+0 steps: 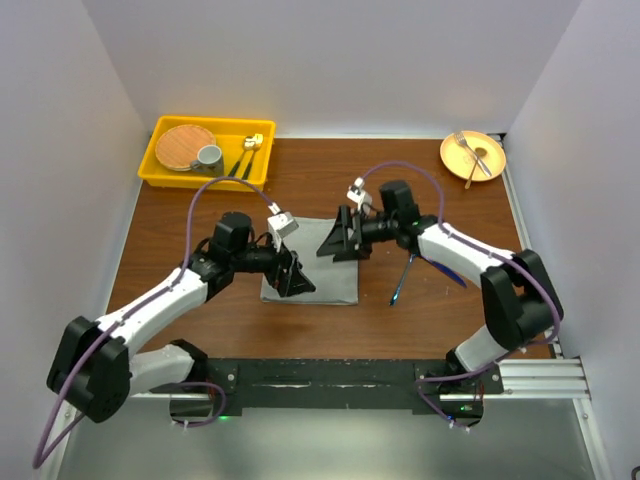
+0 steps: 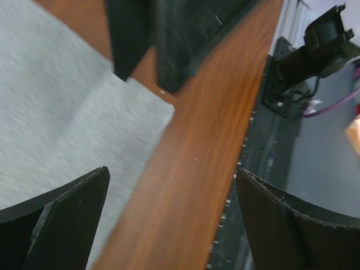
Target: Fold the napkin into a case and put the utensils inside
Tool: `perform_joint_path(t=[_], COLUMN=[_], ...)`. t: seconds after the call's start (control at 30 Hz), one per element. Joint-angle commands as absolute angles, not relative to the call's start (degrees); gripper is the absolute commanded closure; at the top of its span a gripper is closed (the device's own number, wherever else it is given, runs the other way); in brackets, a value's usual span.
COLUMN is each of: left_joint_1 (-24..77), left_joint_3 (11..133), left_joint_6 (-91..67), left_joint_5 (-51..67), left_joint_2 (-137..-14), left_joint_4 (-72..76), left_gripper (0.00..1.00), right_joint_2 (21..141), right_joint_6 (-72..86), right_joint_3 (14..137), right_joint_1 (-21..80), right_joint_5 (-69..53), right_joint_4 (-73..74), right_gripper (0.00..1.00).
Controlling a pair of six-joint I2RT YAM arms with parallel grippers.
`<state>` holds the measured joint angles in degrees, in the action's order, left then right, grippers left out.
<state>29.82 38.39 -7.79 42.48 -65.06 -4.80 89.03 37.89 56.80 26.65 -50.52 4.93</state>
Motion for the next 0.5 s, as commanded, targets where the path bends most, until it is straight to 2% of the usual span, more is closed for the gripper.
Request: perform_joint_path(t=[0.0, 0.2, 0.47], left_joint_1=[25.15, 22.24, 21.45], left_joint_3=[31.56, 24.18, 21.71], left_joint_6=[-31.53, -50.69, -52.65], left_joint_5=[55.17, 58.71, 55.64], left_joint_2=[-69.76, -76.54, -82.6], left_joint_4=[13.69, 32.85, 33.15], left_gripper=[0.0, 0.0, 0.0], right_joint_2=[89.65, 92.63, 100.54], right_joint_6=[51.93, 60.9, 66.27], right_joint_3=[49.77, 44.57, 43.77], right_joint_1=[29.18, 30.32, 33.66], right_joint_5=[-50.98, -51.68, -53.35], right_joint_4=[-8.16, -17.39, -23.9], right_gripper=[0.02, 0.02, 0.02])
